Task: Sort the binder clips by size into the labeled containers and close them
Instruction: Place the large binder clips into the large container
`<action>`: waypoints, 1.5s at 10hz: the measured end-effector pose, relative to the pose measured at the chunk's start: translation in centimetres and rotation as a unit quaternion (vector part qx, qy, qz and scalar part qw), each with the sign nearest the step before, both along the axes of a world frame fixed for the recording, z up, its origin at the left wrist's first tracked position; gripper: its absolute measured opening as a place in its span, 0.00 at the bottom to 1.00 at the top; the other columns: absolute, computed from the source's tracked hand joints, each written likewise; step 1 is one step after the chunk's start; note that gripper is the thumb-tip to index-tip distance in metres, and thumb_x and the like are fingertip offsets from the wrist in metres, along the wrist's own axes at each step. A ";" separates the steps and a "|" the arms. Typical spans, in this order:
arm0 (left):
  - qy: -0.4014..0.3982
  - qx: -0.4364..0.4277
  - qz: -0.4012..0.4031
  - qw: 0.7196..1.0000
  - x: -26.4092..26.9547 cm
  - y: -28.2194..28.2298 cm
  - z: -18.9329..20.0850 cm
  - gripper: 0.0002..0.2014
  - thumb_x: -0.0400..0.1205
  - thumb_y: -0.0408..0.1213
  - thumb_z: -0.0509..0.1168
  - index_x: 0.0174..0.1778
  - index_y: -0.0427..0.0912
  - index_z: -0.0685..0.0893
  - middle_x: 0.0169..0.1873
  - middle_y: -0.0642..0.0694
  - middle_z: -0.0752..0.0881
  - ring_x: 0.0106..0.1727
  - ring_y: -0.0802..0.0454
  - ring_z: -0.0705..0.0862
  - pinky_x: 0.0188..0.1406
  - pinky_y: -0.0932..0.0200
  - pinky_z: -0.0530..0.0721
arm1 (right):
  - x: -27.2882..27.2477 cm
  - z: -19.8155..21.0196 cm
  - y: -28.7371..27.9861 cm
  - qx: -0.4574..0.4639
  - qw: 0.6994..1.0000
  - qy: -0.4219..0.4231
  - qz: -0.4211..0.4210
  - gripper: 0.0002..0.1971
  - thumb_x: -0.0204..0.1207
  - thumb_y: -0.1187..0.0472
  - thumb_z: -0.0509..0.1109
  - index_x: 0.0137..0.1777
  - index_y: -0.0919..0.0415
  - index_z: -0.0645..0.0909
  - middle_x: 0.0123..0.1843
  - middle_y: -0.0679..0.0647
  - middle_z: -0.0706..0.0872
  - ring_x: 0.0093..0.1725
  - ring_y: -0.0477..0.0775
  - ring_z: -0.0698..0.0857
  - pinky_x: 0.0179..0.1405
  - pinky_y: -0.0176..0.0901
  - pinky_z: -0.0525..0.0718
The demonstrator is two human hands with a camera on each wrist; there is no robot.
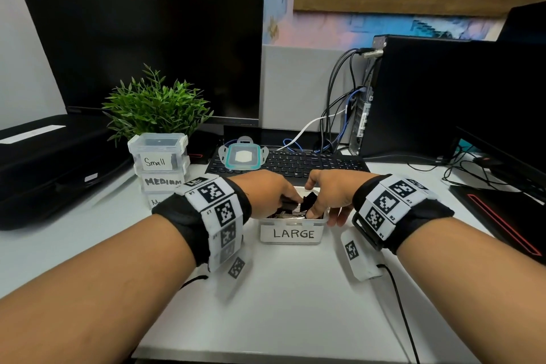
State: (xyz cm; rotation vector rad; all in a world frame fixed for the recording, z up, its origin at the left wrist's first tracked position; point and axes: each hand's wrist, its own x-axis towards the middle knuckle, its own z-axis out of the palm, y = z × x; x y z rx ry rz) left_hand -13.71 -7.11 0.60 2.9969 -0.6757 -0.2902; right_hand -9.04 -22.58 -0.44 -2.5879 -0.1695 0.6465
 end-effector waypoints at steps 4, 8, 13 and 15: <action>-0.064 0.027 -0.033 0.997 -0.6 -2.1 0.1 0.12 0.84 0.31 0.57 0.60 0.37 0.82 0.57 0.40 0.84 0.59 0.42 0.82 0.55 0.55 0.77 | 0.6 0.3 -0.6 -0.013 0.999 0.042 0.019 0.27 0.73 0.73 0.74 0.64 0.52 0.66 0.55 0.73 0.86 0.46 0.67 0.86 0.53 0.62 0.86; -0.021 0.002 0.012 1.000 -0.2 -1.5 0.5 0.21 0.83 0.28 0.58 0.71 0.50 0.75 0.63 0.46 0.80 0.61 0.46 0.80 0.49 0.59 0.77 | 0.8 -0.3 -0.3 -0.023 1.000 0.008 0.013 0.24 0.74 0.78 0.68 0.61 0.54 0.65 0.34 0.62 0.85 0.29 0.57 0.85 0.40 0.54 0.87; -0.056 -0.136 0.051 0.988 -0.9 0.2 -1.8 0.17 0.78 0.36 0.68 0.61 0.56 0.78 0.56 0.50 0.85 0.56 0.49 0.82 0.51 0.60 0.77 | 1.0 -0.4 -0.1 -0.036 0.999 0.001 0.021 0.25 0.75 0.77 0.68 0.64 0.53 0.65 0.42 0.66 0.85 0.30 0.58 0.85 0.41 0.55 0.87; -0.101 -0.056 0.052 0.992 -0.9 -0.3 -1.5 0.18 0.77 0.36 0.71 0.61 0.51 0.76 0.53 0.45 0.85 0.54 0.45 0.82 0.44 0.57 0.75 | 0.7 -0.2 -0.3 -0.039 0.999 -0.001 0.021 0.25 0.74 0.75 0.70 0.61 0.51 0.66 0.41 0.61 0.85 0.27 0.53 0.85 0.36 0.51 0.88</action>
